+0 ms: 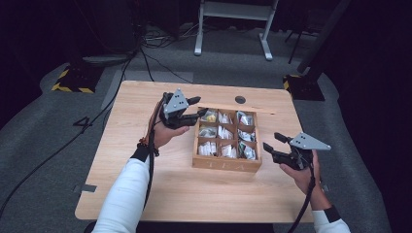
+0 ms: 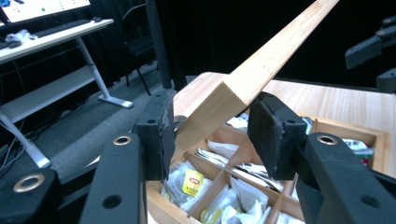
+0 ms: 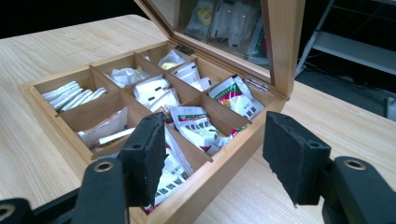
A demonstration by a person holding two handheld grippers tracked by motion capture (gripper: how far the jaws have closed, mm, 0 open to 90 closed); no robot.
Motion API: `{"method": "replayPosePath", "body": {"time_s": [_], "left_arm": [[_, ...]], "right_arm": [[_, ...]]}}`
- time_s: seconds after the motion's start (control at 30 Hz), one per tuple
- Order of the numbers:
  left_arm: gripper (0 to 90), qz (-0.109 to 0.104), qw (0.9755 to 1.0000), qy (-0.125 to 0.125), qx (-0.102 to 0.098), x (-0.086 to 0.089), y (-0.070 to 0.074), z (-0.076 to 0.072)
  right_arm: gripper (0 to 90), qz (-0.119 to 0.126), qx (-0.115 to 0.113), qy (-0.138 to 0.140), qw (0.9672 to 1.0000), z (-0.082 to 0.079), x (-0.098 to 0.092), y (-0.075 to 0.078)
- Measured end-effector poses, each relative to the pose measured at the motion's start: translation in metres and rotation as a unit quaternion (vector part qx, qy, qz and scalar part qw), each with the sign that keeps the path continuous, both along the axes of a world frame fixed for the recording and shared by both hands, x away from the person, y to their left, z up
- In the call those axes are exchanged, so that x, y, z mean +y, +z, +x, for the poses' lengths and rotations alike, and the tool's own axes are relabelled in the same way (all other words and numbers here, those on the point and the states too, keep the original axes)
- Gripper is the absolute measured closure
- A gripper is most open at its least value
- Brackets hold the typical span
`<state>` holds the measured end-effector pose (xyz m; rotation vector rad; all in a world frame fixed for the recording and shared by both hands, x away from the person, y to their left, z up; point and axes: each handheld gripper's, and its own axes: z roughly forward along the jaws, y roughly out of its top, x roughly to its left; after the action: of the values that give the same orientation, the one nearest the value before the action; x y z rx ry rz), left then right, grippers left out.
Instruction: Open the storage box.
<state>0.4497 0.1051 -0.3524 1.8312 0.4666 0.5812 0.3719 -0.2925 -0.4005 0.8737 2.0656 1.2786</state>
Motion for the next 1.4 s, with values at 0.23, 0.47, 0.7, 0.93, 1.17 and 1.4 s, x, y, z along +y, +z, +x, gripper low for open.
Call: {"method": "replayPosePath", "body": {"time_s": [0.23, 0.47, 0.7, 0.93, 1.17, 1.4], "left_arm": [[57.4, -0.003, 0.9997, 0.022, -0.003, -0.002, 0.005, 0.01], [58.3, -0.015, 0.9997, 0.016, 0.006, -0.003, 0.004, 0.018], [59.3, -0.021, 0.9993, 0.029, 0.009, -0.006, 0.009, 0.029], [59.5, -0.035, 0.9988, 0.031, 0.016, -0.006, 0.011, 0.043], [59.2, -0.037, 0.9983, 0.04, 0.02, -0.01, 0.009, 0.051], [59.1, -0.026, 0.9979, 0.055, 0.021, -0.013, 0.011, 0.06]], "right_arm": [[39.8, 0.004, 0.003, -0.004, 1.0, -0.001, -0.005, -0.004], [39.9, 0.004, 0.005, -0.004, 1.0, -0.003, -0.007, -0.007], [39.9, 0.005, 0.014, -0.008, 0.9999, -0.004, -0.012, -0.012], [39.8, 0.007, 0.021, -0.012, 0.9997, -0.002, -0.017, -0.017], [38.7, 0.003, 0.026, -0.013, 0.9996, 0.0, -0.016, -0.021], [37.7, 0.006, 0.028, -0.019, 0.9994, 0.0, -0.018, -0.022]]}}
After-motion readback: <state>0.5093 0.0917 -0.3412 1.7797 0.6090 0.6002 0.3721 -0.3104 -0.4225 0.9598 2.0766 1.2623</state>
